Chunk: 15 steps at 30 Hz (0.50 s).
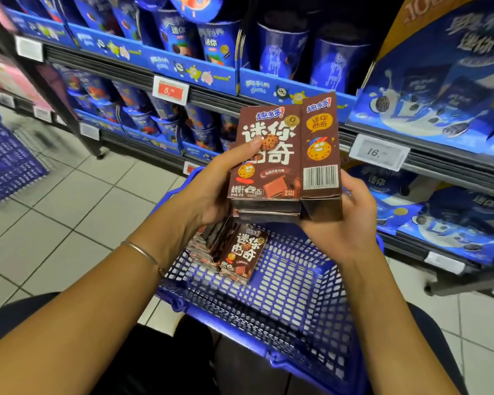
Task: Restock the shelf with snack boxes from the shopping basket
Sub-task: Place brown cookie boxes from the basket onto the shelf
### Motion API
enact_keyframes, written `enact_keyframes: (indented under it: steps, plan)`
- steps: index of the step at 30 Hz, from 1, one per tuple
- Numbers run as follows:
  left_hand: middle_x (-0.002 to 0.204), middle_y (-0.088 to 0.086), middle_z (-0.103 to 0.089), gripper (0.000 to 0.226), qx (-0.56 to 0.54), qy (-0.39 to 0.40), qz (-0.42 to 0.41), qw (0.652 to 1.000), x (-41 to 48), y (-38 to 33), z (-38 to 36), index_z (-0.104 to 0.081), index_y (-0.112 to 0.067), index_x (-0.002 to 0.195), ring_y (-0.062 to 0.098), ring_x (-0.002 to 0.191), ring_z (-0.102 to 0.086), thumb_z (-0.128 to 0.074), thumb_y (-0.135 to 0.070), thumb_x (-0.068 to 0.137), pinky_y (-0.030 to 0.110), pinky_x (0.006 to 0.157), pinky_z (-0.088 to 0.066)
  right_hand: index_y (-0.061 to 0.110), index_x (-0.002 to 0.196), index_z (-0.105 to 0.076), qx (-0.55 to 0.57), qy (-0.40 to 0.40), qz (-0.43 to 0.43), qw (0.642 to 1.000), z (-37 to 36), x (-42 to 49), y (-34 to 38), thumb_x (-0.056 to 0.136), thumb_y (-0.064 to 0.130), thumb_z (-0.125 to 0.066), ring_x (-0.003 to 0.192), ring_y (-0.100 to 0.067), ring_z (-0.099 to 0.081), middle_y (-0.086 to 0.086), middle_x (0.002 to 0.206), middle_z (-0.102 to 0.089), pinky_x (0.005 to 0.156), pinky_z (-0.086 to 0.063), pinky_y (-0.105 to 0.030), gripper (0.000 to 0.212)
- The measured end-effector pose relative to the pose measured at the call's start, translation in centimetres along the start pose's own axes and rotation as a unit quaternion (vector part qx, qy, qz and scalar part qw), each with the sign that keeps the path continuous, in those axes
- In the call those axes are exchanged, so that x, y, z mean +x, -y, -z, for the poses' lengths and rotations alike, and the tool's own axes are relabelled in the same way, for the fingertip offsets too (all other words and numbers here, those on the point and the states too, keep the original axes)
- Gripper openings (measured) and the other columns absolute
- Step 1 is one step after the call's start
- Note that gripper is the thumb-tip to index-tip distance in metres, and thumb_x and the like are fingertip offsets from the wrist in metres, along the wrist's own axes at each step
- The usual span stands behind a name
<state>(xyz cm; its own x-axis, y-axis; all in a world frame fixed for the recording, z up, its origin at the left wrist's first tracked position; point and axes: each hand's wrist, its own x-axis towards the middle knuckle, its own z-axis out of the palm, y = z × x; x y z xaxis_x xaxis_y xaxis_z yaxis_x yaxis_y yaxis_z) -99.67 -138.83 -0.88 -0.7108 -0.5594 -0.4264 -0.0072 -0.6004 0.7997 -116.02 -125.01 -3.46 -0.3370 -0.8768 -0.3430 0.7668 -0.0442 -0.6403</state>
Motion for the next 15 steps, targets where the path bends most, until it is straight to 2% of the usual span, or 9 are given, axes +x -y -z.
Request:
enact_keyframes:
  steps: [3, 6, 8, 11, 12, 15]
  plan:
    - [0.112, 0.01, -0.081, 0.039, -0.023, 0.006, -0.001, 1.0, 0.8, -0.3, 0.6, -0.087, -0.021, 0.092, 0.026, 0.095, -0.08, -0.085, -0.051, 0.068, 0.042, 0.082, -0.064, 0.001, 0.14, -0.052, -0.01, 0.001, 0.006, 1.0, -0.2, 0.6, 0.1, 0.101, 0.036, -0.04, 0.129, -0.039, -0.055, -0.024, 0.147, -0.052, 0.11, -0.041, -0.056, 0.054]
    - [0.116, 0.011, -0.08, 0.039, -0.043, 0.005, 0.013, 0.999, 1.4, -0.4, 1.5, -0.087, -0.019, 0.097, 0.028, 0.1, -0.079, -0.083, -0.051, 0.076, 0.047, 0.085, -0.064, 0.008, 0.131, -0.051, 0.005, 0.01, 0.004, 1.0, -0.7, 1.6, -0.1, 0.1, 0.032, -0.042, 0.12, -0.036, -0.058, -0.027, 0.144, -0.051, 0.087, -0.057, -0.045, 0.04]
    - [0.118, 0.012, -0.079, 0.045, -0.062, 0.003, 0.024, 0.998, 1.6, -0.6, 2.1, -0.086, -0.017, 0.1, 0.03, 0.102, -0.078, -0.08, -0.056, 0.079, 0.048, 0.085, -0.063, 0.005, 0.124, -0.058, 0.006, 0.0, 0.003, 1.0, -1.2, 2.2, -0.3, 0.098, 0.031, -0.047, 0.114, -0.034, -0.062, -0.022, 0.131, -0.061, 0.079, -0.058, -0.039, 0.038]
    - [0.113, 0.01, -0.08, 0.051, -0.087, -0.011, 0.044, 0.995, 1.0, -1.6, 2.1, -0.087, -0.018, 0.098, 0.027, 0.097, -0.08, -0.075, -0.063, 0.077, 0.044, 0.08, -0.064, 0.006, 0.12, -0.064, 0.006, -0.03, 0.005, 1.0, -3.0, 2.6, 0.3, 0.085, 0.029, -0.063, 0.109, -0.033, -0.066, -0.016, 0.119, -0.067, 0.074, -0.059, -0.039, 0.042]
    - [0.109, 0.009, -0.081, 0.048, -0.093, -0.02, 0.051, 0.994, 0.6, -2.1, 1.8, -0.087, -0.018, 0.095, 0.026, 0.093, -0.08, -0.074, -0.061, 0.077, 0.042, 0.077, -0.065, 0.006, 0.119, -0.064, 0.007, -0.042, 0.0, 0.999, -3.8, 2.5, 0.8, 0.082, 0.028, -0.067, 0.106, -0.033, -0.067, -0.015, 0.116, -0.068, 0.072, -0.059, -0.039, 0.043]
    - [0.104, 0.01, -0.081, 0.037, -0.108, -0.045, 0.076, 0.99, -1.7, -5.3, -0.2, -0.085, -0.016, 0.097, 0.025, 0.086, -0.08, -0.073, -0.046, 0.08, 0.039, 0.076, -0.066, 0.009, 0.101, -0.076, 0.017, -0.048, -0.021, 0.998, -7.1, 1.3, 3.3, 0.083, 0.028, -0.065, 0.089, -0.027, -0.074, -0.011, 0.101, -0.076, 0.066, -0.06, -0.035, 0.028]
